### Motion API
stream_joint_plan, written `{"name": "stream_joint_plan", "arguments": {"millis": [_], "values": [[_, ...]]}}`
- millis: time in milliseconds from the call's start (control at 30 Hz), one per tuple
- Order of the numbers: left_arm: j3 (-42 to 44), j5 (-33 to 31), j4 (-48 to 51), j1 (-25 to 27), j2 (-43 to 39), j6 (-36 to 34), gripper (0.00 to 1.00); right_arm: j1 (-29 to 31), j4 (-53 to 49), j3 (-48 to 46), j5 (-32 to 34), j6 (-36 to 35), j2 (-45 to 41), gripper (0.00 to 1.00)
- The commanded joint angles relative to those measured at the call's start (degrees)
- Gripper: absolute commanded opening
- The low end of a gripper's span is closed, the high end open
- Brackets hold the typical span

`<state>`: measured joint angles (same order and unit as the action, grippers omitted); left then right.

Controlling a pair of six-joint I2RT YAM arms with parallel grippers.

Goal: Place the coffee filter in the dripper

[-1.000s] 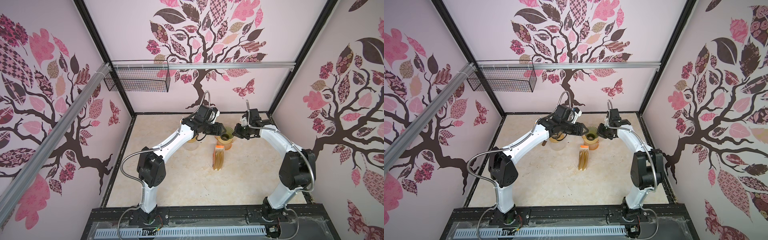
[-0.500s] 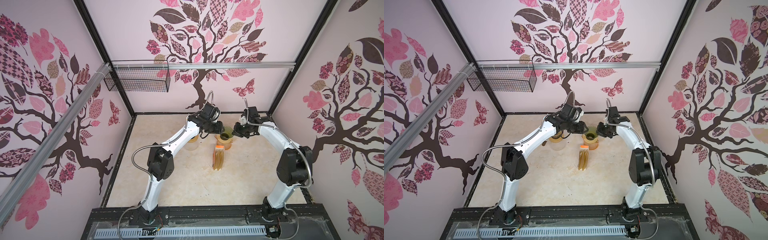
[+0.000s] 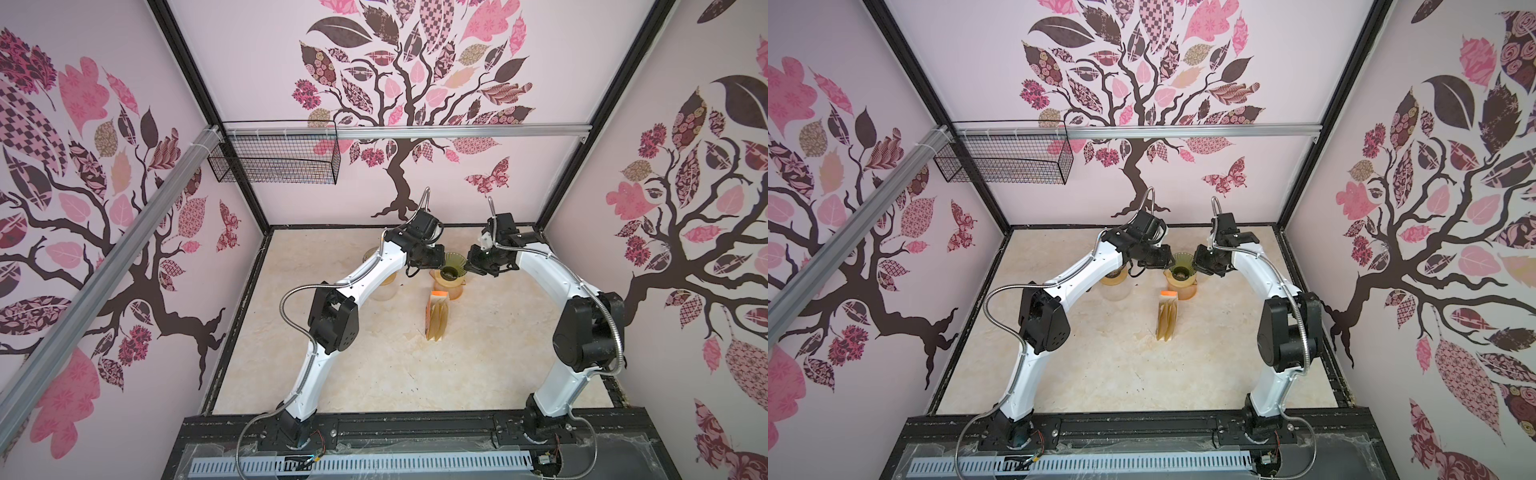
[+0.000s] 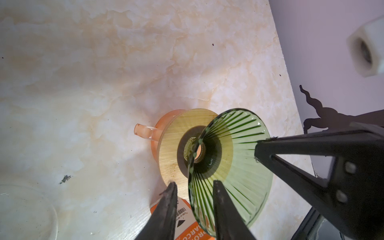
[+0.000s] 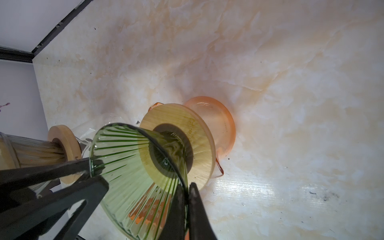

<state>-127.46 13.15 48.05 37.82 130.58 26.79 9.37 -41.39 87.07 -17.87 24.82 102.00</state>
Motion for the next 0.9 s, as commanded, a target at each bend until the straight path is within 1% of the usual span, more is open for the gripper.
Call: {"name": "stream_joint_plan", "arguments": {"millis": [0,367,467,767,867], "values": [[-3.32,-1.22,0.37,0.02,1.12,-0.03,0.29,0.32,-4.34,1.46,1.92,-1.59,2.69,0.0],[-3.68,-1.2,0.63,-0.39,2.31,1.33,0.14,0.36,-4.89,2.47,2.06,-1.69,3.47,0.0],[-3.67,-0.93,0.63,-0.47,2.45,1.51,0.12,0.31,-5.0,2.67,2.05,-1.68,3.71,0.0],[-3.43,-0.67,1.28,-0.42,3.05,2.21,0.02,0.38,-5.14,2.95,1.87,-1.81,4.18,0.0],[-3.49,-0.31,1.37,-0.47,3.29,2.29,0.0,0.39,-5.24,3.06,1.96,-1.91,4.18,0.0]]}}
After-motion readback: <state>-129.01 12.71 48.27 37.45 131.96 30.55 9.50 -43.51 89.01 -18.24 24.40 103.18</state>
